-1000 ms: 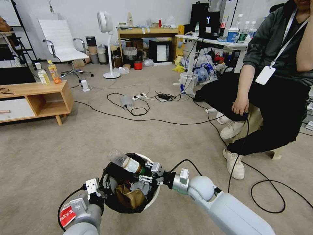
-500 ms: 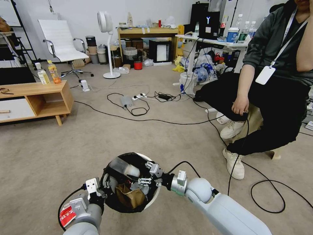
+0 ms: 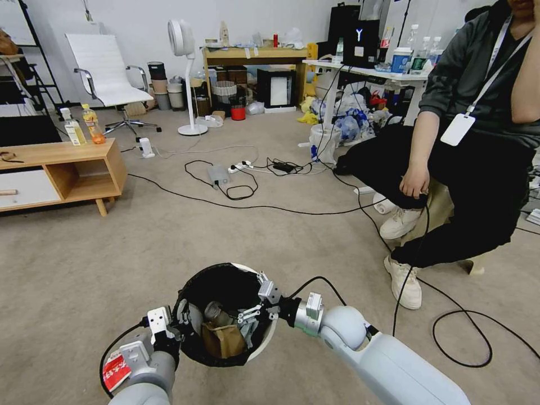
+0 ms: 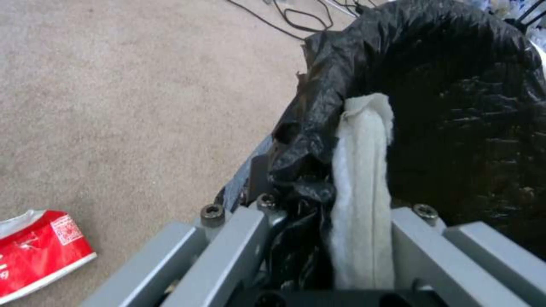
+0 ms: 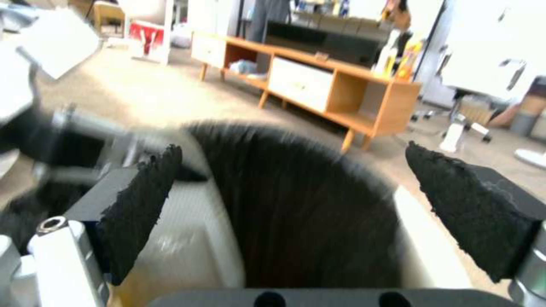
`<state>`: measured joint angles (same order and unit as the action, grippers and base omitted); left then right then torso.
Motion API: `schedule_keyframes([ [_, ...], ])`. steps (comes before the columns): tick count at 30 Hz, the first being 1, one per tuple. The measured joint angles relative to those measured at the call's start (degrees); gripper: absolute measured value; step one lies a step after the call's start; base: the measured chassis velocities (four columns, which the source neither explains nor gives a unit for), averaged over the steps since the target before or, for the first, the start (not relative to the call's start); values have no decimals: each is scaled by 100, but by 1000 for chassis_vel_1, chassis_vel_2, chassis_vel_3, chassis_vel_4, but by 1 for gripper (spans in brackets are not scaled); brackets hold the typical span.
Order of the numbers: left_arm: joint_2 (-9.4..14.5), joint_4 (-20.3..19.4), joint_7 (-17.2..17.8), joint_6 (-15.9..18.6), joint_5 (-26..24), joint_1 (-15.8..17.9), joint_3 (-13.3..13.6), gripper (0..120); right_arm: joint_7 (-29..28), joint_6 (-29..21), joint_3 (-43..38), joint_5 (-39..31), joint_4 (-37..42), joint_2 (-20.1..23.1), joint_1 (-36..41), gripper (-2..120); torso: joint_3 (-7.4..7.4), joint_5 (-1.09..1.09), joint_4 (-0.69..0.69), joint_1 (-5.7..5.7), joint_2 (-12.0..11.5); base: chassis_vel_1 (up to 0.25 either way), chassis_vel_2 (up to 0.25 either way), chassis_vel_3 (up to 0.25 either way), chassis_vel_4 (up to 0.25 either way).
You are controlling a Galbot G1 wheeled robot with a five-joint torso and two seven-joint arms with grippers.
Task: Pick up the trash bin and place the garbage on the floor into it.
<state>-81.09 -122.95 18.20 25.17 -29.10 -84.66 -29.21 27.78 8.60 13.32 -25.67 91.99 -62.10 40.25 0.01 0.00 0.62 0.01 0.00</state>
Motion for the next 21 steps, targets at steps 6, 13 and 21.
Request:
schedule_keyframes([
  [6,-10,-28,3,0,-20,17,-28,6,-161,-20,-536,-166,443,98,1,100,0,1,1,0,0,0,0,0,0],
  [13,-6,-117,4,0,-41,-9,-68,6,-669,-19,-1239,-465,848,67,-76,100,0,0,0,0,0,0,0,0,0],
  [21,-11,-153,-2,-4,-98,-15,-69,6,-1231,-185,-1986,-672,935,-109,-28,100,0,0,1,0,0,0,0,0,0],
])
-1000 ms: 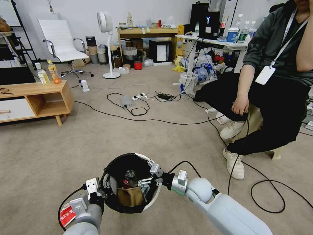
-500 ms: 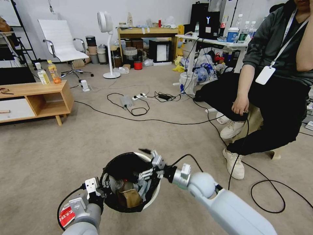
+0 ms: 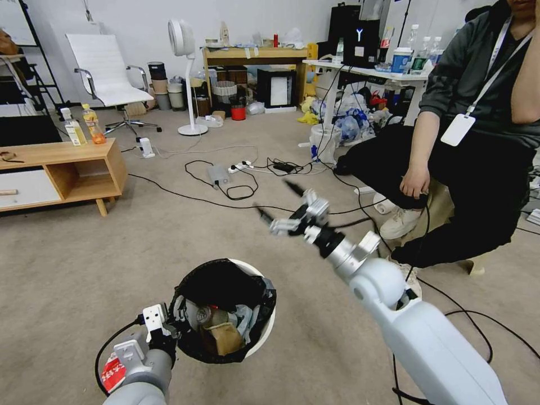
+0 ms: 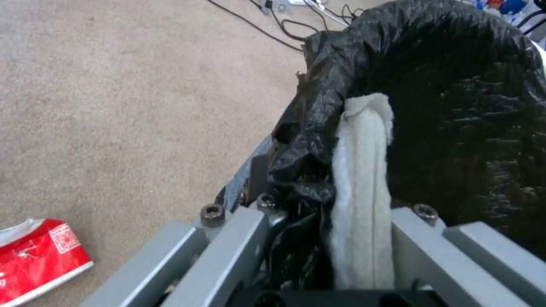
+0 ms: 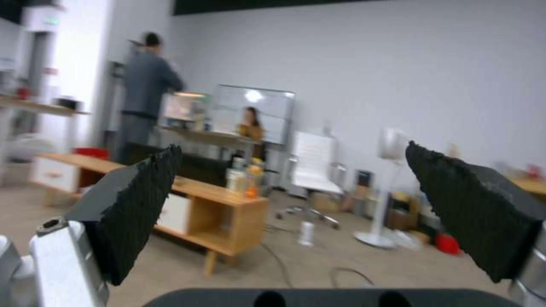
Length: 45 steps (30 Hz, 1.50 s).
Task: Pick up the trash bin and place the garbage on the floor into it.
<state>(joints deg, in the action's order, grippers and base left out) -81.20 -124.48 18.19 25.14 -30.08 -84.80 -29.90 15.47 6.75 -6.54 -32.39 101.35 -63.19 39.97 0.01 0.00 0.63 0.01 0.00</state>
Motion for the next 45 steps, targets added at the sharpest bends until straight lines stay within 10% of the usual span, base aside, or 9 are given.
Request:
schedule_keyframes([
  [12,12,-62,-62,19,-8,6,-29,6,-1801,-1210,-198,161,-76,-35,666,100,0,0,0,0,0,0,0,0,0],
  [45,18,-101,-91,-95,-10,11,-46,6,-1901,-1183,-150,479,-349,-169,1079,100,0,0,-1,0,0,85,85,79,79],
])
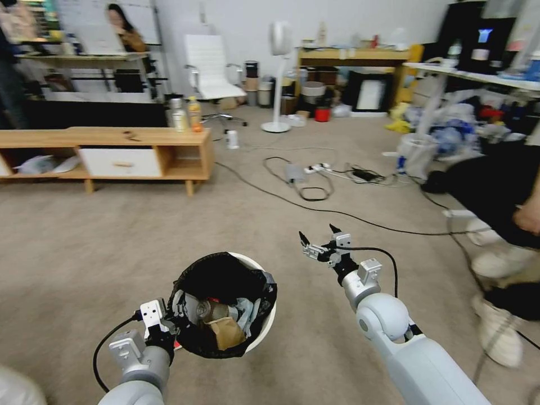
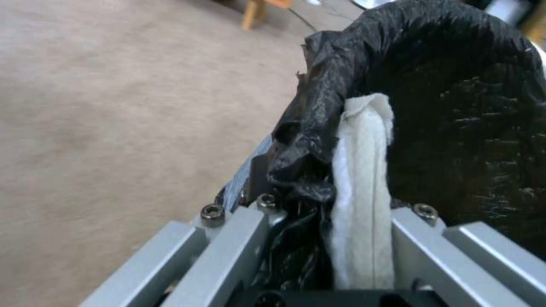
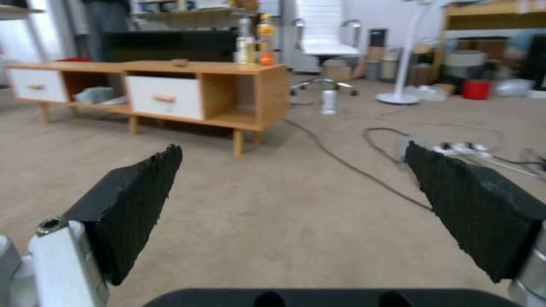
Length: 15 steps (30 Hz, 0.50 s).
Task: Pick up the trash bin and place the garbage on the floor into it.
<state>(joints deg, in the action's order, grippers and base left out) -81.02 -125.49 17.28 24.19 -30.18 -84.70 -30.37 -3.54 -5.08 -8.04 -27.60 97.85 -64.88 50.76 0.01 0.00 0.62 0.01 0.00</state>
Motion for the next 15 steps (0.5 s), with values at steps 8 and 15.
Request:
schedule_keyframes([
  [8,0,-8,2,-16,3,-1,2,6,9,45,8,74,-79,-15,32,100,0,0,0,0,0,119,125,129,117],
  [15,-6,-14,8,-55,7,-1,9,6,11,62,8,89,-97,-14,46,100,0,0,0,0,0,111,108,110,106],
])
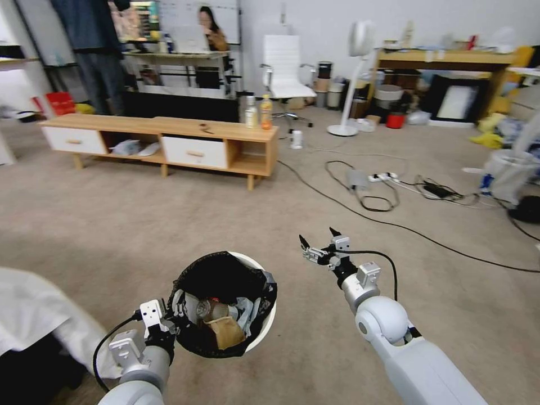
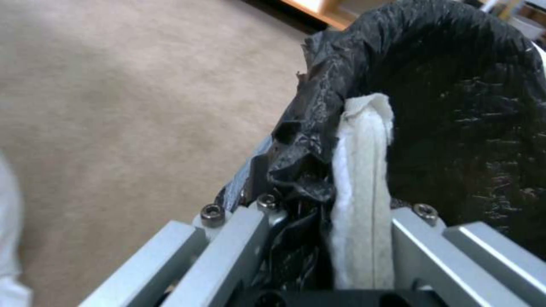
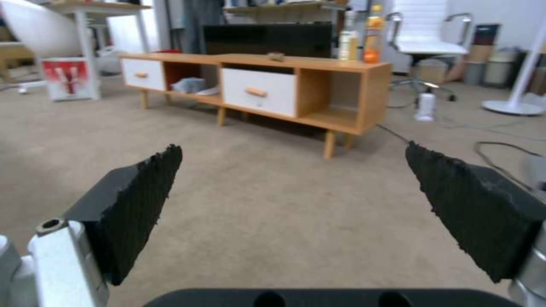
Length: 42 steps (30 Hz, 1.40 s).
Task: Pick up the trash bin and place the garbage on the floor into it.
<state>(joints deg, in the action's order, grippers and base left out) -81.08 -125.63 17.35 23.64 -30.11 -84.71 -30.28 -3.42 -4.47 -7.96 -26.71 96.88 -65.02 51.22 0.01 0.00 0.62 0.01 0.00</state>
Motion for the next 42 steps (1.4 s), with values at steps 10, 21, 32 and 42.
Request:
schedule_keyframes([
  [10,-4,7,-44,-81,65,-14,5,6,-60,-46,48,243,-142,29,43,100,0,0,6,0,0,35,37,33,26],
  [21,22,-7,-118,-162,71,-15,-2,6,-70,-471,232,787,-677,143,70,100,0,0,1,0,0,0,0,0,0],
  [32,13,-11,-121,-181,30,-13,-12,6,-129,-305,389,1311,-1350,15,102,100,0,1,2,0,0,0,0,0,0],
  [42,2,-55,-110,-68,-23,-26,-15,6,-52,-153,365,1390,-1288,-30,221,100,0,0,1,0,0,0,0,0,0],
])
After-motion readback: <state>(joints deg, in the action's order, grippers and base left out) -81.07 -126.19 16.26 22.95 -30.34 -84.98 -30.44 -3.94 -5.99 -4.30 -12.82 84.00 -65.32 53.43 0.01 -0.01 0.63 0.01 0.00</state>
